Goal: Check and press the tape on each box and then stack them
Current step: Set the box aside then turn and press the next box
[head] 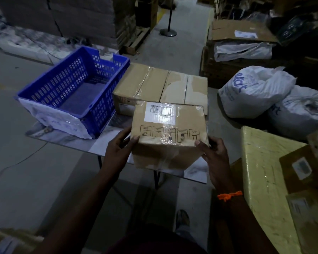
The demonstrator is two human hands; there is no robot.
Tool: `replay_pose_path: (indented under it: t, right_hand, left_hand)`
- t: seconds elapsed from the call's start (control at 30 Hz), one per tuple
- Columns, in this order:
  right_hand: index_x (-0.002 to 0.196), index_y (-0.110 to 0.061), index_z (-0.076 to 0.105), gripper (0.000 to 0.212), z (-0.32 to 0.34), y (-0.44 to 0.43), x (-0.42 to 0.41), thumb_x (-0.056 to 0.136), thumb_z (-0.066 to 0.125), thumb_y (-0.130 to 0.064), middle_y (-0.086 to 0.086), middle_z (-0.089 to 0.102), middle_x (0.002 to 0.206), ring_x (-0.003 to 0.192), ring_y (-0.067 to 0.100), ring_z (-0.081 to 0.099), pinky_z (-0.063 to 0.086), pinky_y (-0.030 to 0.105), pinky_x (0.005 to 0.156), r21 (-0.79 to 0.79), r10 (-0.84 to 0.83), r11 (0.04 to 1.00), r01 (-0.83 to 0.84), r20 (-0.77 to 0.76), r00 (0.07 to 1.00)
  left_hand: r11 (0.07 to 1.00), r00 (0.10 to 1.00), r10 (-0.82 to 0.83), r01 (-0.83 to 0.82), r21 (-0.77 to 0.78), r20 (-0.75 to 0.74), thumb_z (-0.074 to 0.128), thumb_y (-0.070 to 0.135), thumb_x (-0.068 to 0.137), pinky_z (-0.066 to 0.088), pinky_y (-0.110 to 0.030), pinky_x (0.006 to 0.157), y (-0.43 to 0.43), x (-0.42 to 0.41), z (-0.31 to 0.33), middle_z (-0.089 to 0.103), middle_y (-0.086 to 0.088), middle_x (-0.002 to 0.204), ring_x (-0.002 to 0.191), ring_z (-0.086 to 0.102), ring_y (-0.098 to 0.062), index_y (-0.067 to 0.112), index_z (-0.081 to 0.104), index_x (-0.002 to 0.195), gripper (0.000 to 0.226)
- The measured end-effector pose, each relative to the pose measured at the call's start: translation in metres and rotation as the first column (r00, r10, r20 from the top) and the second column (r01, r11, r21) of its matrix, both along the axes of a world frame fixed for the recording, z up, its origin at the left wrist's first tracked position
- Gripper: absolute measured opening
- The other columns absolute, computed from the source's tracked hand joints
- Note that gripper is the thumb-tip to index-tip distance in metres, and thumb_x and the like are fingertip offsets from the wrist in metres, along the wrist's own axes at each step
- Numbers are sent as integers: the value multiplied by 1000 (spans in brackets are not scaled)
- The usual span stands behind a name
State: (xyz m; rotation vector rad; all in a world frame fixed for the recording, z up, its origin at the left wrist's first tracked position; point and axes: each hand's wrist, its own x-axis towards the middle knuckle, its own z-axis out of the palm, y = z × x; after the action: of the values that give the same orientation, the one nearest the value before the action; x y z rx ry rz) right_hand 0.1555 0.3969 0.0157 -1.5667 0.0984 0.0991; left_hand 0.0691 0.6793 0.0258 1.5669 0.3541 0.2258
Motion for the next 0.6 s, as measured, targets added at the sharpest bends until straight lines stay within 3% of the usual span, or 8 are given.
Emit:
replay_pose_path:
  t: [0.1, 0.17, 0.27, 0.43, 0.6]
  right_hand:
    - [122, -17, 62, 62, 1, 3, -1, 72, 90, -41, 5, 74, 122, 117, 22, 70, 53, 53, 105, 20, -20, 1000, 20, 1, 1000]
    - [123, -17, 61, 53, 1, 6, -1, 79, 86, -33, 5, 74, 122, 118, 22, 69, 53, 52, 106, 41, -19, 999, 19, 3, 1000]
    - [130, -28, 62, 38, 1, 9, 3, 94, 72, -17, 1, 72, 127, 122, 20, 66, 51, 50, 109, 16, 45, 999, -45, 11, 999]
    - [143, -30, 56, 52, 9, 3, 10, 96, 69, -11, -1, 70, 132, 126, 20, 63, 50, 51, 110, -9, 164, 986, -164, 13, 986]
    - [145, -30, 51, 62, 9, -8, -16, 92, 71, -5, -3, 67, 136, 126, 16, 63, 54, 40, 104, -53, 194, 980, -191, 60, 979]
  left_hand:
    - [998, 999, 32, -32, -48, -6, 64, 24, 98, 52, -42, 103, -4, 6, 1, 69, 17, 126, 120, 63, -5, 37, 62, 134, 38]
    - [996, 999, 21, -24, -85, -41, 65, 25, 98, 52, -42, 103, -1, 11, 0, 70, 21, 121, 119, 63, -5, 46, 63, 127, 36]
    - [986, 991, -77, 59, -153, -113, 62, 31, 99, 48, -46, 106, 7, 19, 0, 65, 15, 133, 130, 56, -16, 50, 60, 132, 38]
    - [978, 984, -146, 128, -167, -105, 60, 19, 100, 51, -37, 95, 13, 19, 14, 66, 13, 133, 127, 58, -16, 42, 52, 144, 51]
    - [983, 991, -112, 100, -154, -70, 74, 20, 88, 47, -52, 107, 10, -20, 5, 63, 8, 139, 133, 56, -16, 40, 51, 146, 66]
